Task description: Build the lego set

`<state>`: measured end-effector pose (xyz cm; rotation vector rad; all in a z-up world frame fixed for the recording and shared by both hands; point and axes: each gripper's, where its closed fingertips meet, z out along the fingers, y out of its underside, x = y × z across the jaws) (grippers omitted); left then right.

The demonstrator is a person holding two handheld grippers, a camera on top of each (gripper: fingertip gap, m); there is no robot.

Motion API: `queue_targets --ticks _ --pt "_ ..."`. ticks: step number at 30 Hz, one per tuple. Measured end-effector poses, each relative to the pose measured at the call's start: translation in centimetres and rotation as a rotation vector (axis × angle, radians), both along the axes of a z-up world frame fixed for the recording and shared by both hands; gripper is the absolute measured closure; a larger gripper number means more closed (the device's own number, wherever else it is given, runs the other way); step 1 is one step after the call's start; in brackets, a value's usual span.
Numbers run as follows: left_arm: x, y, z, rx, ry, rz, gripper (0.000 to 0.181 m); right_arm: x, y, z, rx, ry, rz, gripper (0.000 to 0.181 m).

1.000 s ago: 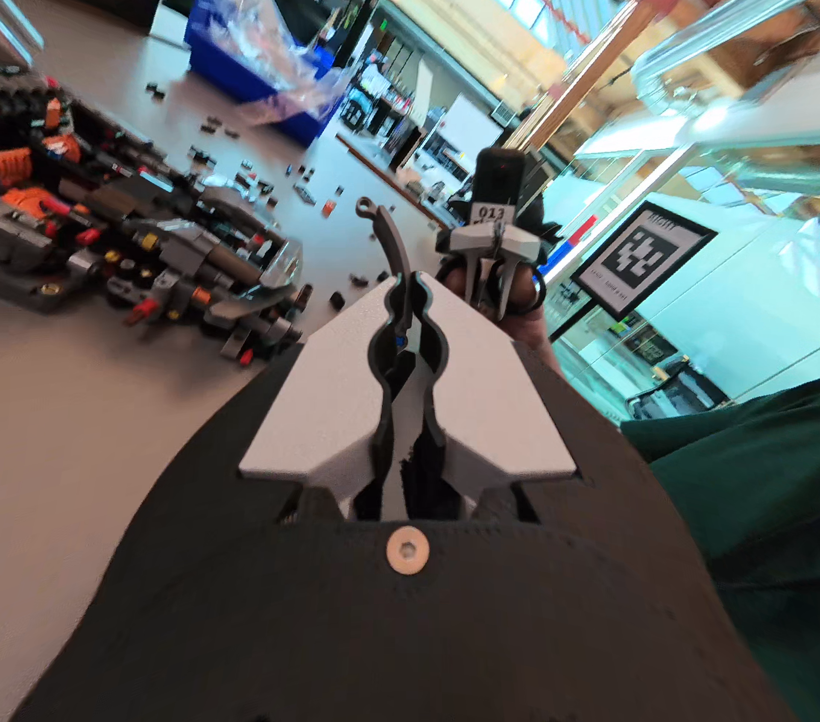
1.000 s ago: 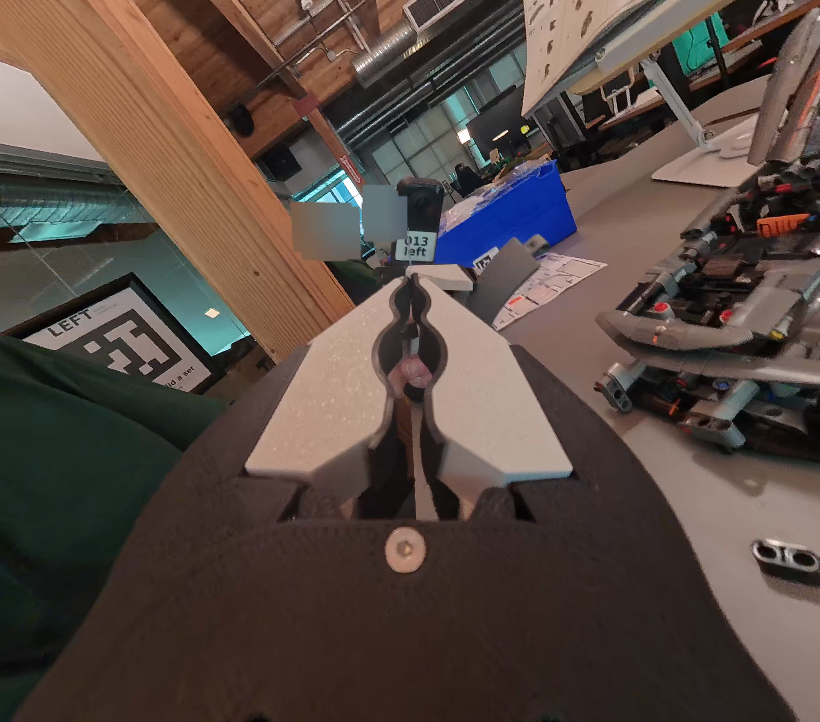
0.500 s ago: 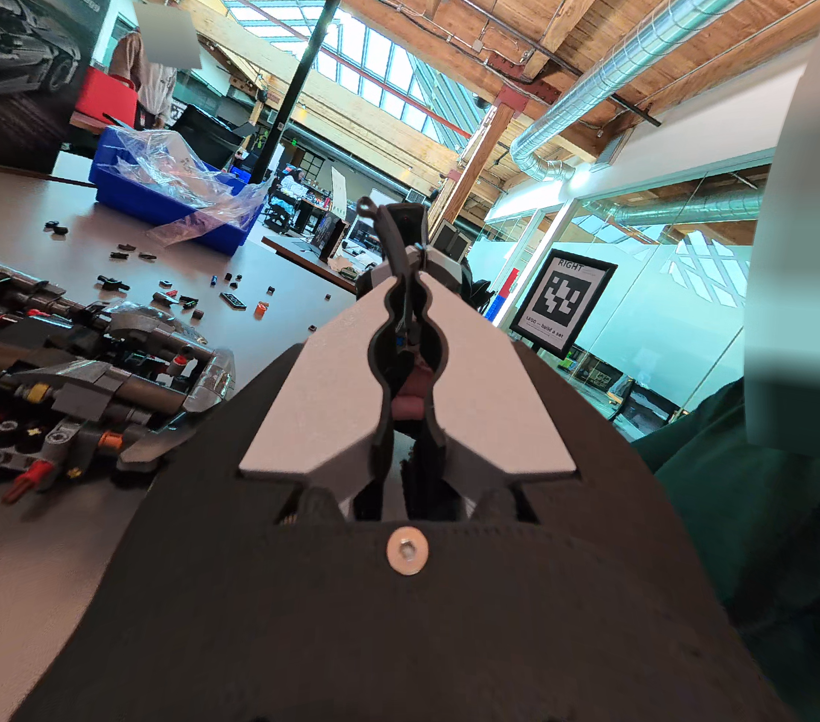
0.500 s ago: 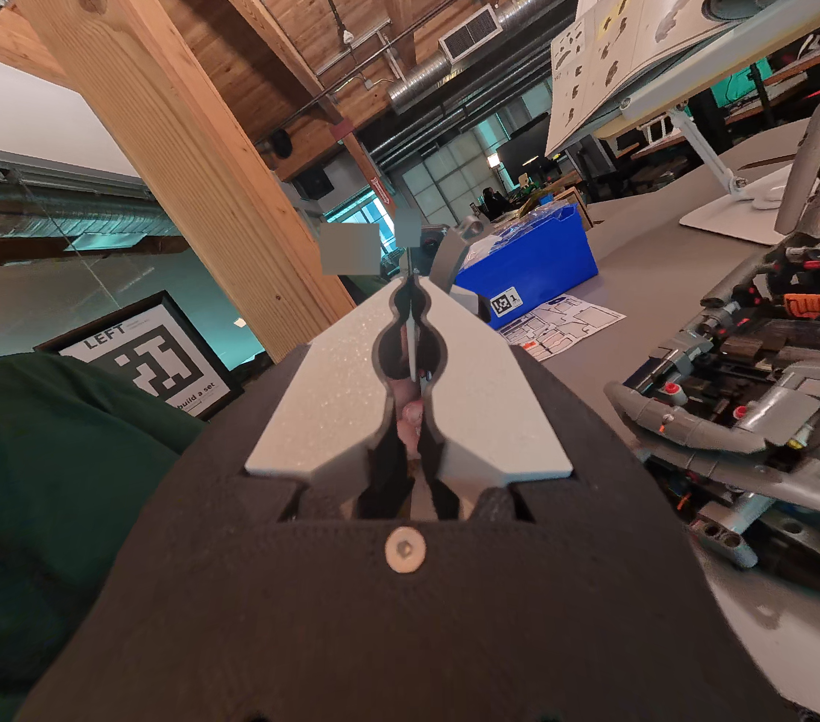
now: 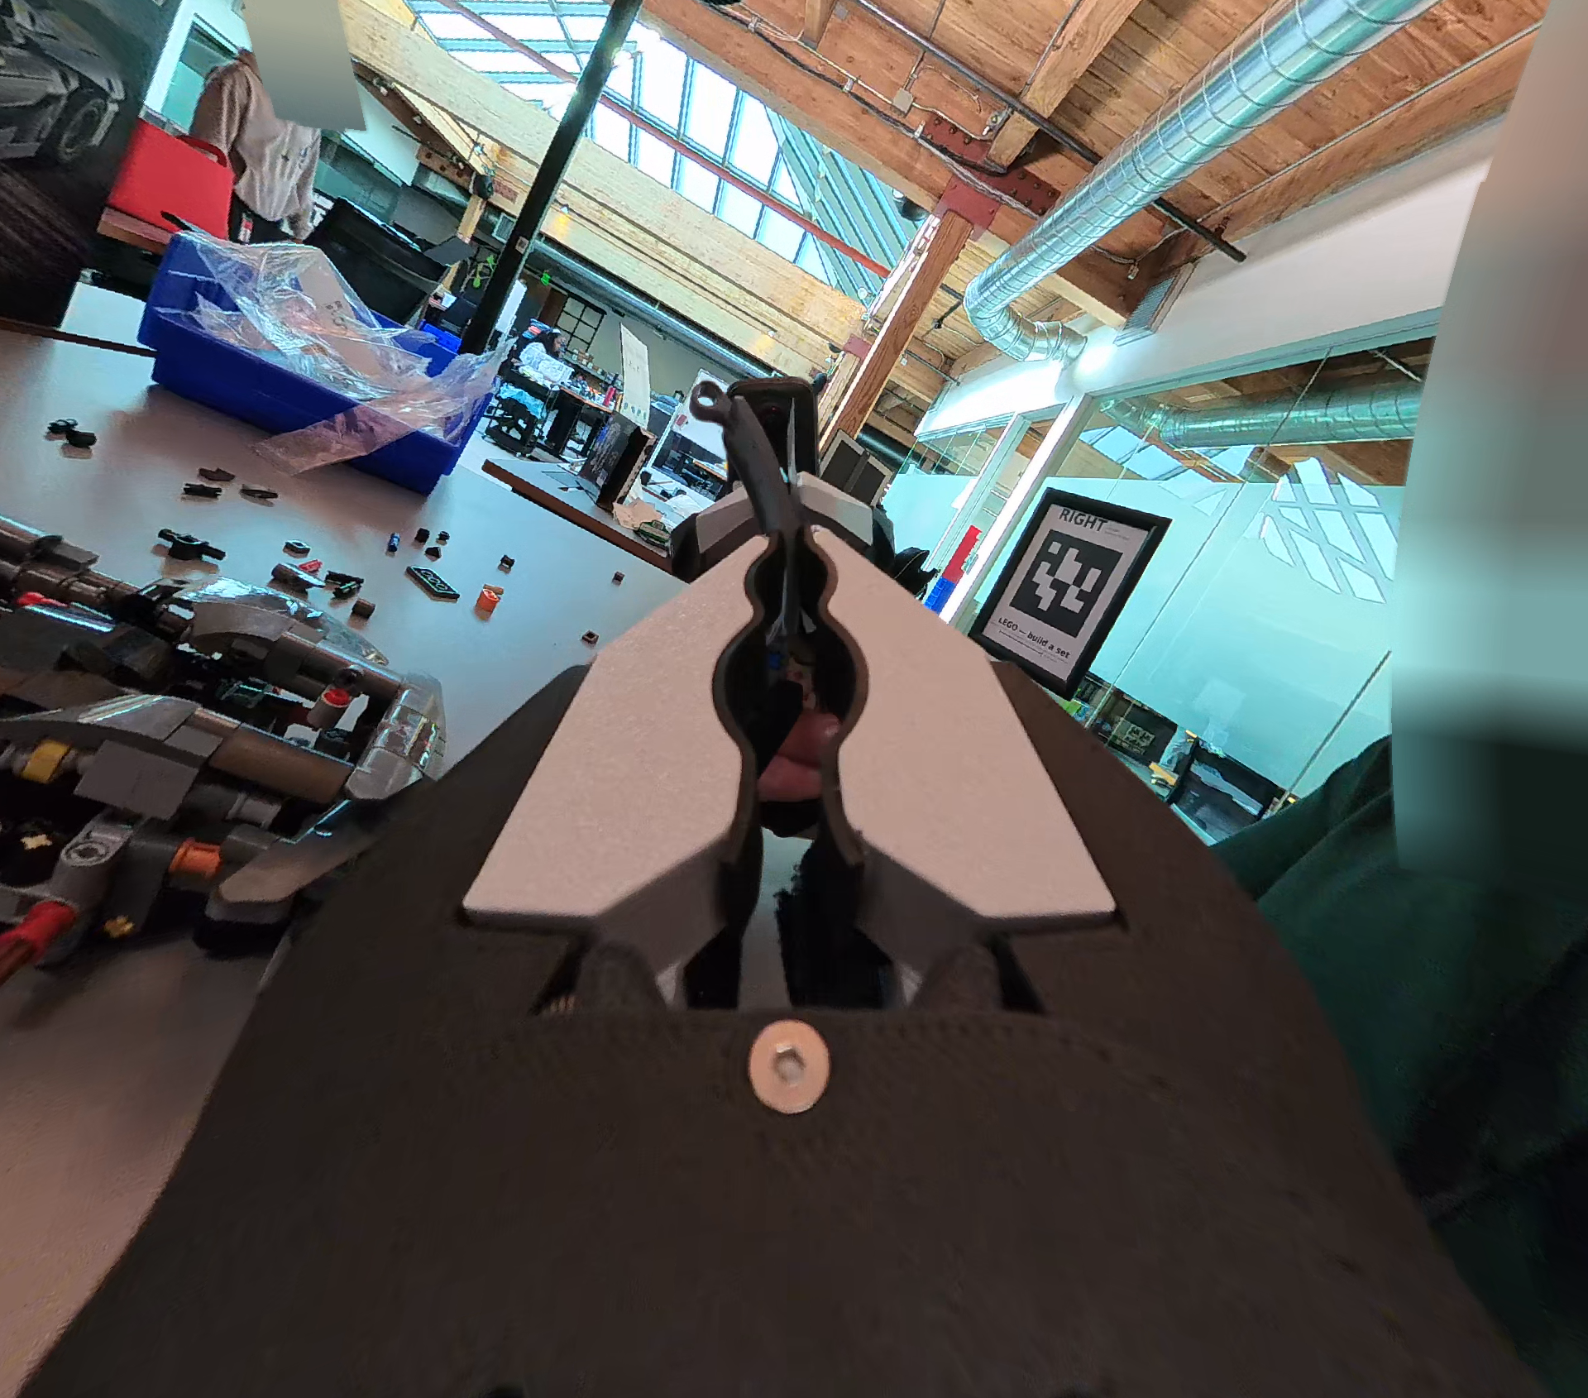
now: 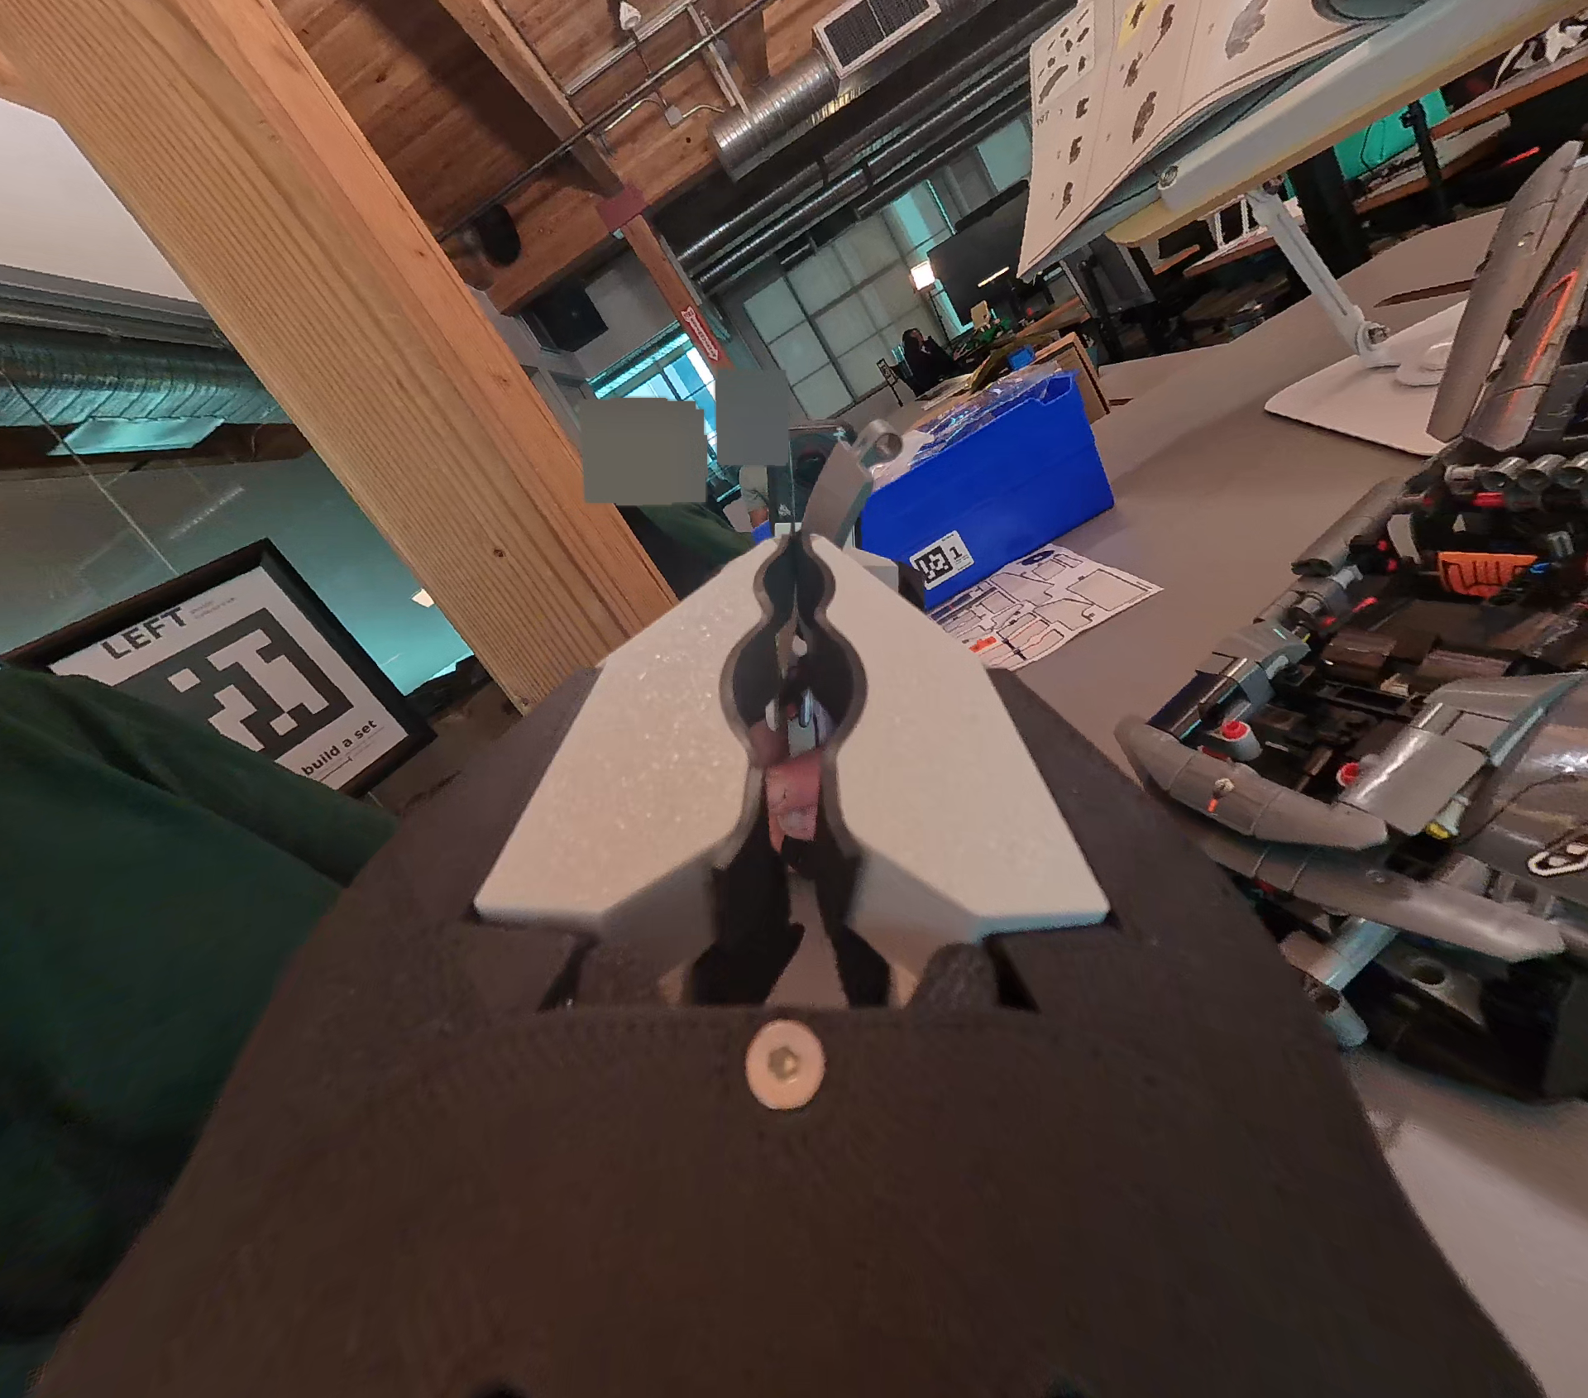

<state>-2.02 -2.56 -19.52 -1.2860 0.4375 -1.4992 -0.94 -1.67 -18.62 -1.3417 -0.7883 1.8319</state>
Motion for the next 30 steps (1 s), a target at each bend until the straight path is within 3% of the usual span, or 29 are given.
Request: queue_targets --ticks 17,30 --pt "0.2 0.1 -0.1 0.015 0.015 0.014 0.181 0.2 -0.5 0.3 0.008 -0.017 0.012 0.181" --pt "0.5 0.1 0.1 0.057 0.042 0.052 0.181 0.2 -1.7 0.0 0.151 -0.11 -0.088 0.181"
